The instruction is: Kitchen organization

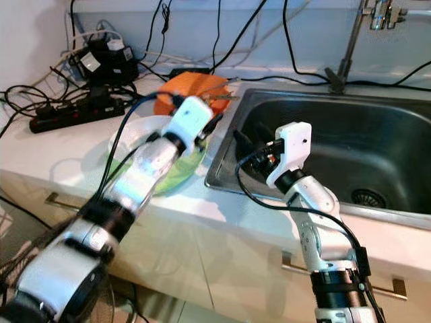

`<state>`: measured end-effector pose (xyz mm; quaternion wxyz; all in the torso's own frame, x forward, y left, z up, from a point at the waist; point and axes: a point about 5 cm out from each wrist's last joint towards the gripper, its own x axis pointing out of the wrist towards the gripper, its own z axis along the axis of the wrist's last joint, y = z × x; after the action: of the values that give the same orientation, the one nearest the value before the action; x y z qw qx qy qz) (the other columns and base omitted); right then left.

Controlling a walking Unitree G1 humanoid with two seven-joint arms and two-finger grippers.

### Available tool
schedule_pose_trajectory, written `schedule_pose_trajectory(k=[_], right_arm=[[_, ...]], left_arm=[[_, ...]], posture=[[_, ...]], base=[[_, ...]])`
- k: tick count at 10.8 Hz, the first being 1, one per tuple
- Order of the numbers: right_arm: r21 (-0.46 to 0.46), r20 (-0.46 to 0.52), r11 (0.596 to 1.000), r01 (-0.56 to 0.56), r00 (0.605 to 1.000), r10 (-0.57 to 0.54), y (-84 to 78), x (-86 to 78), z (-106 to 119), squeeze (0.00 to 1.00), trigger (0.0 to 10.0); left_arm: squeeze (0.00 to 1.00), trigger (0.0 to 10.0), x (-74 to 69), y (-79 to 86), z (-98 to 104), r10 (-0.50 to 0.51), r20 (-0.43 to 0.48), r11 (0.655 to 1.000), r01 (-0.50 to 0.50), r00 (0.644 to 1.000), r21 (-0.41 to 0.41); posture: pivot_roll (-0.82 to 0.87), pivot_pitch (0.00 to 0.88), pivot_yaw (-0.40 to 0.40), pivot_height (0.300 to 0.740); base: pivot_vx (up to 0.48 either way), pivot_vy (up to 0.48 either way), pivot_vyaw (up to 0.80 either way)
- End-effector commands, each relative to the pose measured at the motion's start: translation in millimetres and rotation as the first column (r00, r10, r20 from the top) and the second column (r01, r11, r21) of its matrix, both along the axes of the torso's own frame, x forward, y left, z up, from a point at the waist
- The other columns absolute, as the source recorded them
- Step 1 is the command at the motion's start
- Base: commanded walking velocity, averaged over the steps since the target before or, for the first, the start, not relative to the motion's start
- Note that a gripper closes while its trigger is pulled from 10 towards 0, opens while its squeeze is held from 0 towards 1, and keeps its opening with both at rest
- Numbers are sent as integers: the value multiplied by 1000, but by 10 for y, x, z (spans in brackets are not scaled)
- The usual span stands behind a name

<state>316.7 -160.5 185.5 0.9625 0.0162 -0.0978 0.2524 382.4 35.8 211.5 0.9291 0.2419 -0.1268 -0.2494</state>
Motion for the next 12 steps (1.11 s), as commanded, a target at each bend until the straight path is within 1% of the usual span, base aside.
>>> schedule_pose_trajectory(k=[1, 3, 5, 6, 9, 10, 11, 12], right_arm=[[15, 9, 1000, -16, 1000, 15, 33, -26, 35, 0, 10000], [15, 9, 1000, -11, 1000, 11, 40, -28, 38, 0, 10000], [16, 7, 1000, -10, 1000, 10, 49, -29, 34, 0, 10000], [15, 5, 1000, -9, 1000, 9, 52, -28, 29, 0, 10000], [18, 2, 1000, 0, 1000, 0, 62, -17, 18, 0, 10000], [19, 1, 1000, 1, 1000, -1, 70, -17, 15, 0, 10000], [19, 0, 1000, 1, 1000, -1, 70, -19, 13, 0, 10000], [19, 0, 1000, 5, 1000, -5, 64, -16, 14, 0, 10000]], left_arm=[[0, 10000, 35, -2, 1, 22, -9, 999, -22, 1000, 43], [0, 10000, 59, -35, -51, 30, -51, 996, -26, 998, 90], [0, 10000, 80, -47, -68, 50, -64, 993, -42, 997, 114], [0, 10000, 97, -32, -63, 75, -65, 990, -67, 995, 125], [0, 10000, 129, 10, -77, 116, -89, 986, -105, 989, 126], [0, 8980, 138, 29, -86, 132, -95, 984, -119, 987, 131], [0, 0, 143, 40, -88, 140, -99, 984, -126, 985, 129], [0, 0, 148, 46, -84, 144, -100, 983, -131, 984, 129]], posture=[[35, 0, 148, 740], [33, 0, 153, 740], [32, 0, 155, 740], [31, 0, 155, 740], [33, 0, 155, 740], [33, 0, 155, 740], [34, 0, 154, 740], [35, 0, 153, 740]], base=[[0, 0, 0], [0, 0, 0], [0, 0, 0], [0, 0, 0], [0, 0, 0], [0, 0, 0], [0, 0, 0], [0, 0, 0]])
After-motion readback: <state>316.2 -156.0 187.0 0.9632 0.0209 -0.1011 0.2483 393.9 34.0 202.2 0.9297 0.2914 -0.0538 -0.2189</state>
